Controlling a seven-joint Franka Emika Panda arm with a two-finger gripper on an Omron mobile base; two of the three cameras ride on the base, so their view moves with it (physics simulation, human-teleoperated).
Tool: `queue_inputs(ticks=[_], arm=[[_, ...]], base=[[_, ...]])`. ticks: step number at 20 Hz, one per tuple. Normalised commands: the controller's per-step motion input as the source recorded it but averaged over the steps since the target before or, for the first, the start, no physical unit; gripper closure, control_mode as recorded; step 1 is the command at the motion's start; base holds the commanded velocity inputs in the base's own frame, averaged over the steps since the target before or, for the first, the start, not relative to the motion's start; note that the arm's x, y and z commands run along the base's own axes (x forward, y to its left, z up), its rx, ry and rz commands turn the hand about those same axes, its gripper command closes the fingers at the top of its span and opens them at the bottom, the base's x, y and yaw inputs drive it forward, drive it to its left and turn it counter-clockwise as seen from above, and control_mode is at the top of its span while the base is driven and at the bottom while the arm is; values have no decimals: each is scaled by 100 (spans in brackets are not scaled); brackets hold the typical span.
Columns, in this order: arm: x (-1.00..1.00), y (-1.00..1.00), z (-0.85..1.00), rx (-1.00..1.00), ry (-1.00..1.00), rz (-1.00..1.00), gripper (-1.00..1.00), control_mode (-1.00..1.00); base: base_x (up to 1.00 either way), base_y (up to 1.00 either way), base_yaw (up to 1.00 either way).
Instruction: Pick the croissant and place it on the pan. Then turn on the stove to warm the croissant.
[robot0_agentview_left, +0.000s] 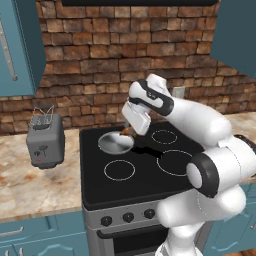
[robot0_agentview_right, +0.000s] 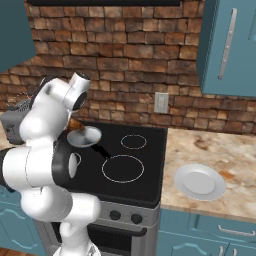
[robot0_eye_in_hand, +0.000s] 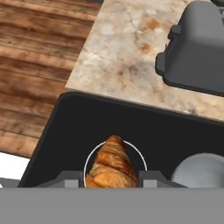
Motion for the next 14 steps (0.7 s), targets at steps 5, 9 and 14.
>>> queue_inputs(ticks=[5, 9, 14], arm=[[25, 2, -17, -2, 0, 0, 100, -100], [22, 0, -25, -2, 0, 0, 100, -100], [22, 3, -23, -1, 0, 0, 100, -100]], base=[[0, 0, 0], [0, 0, 0], [0, 0, 0]])
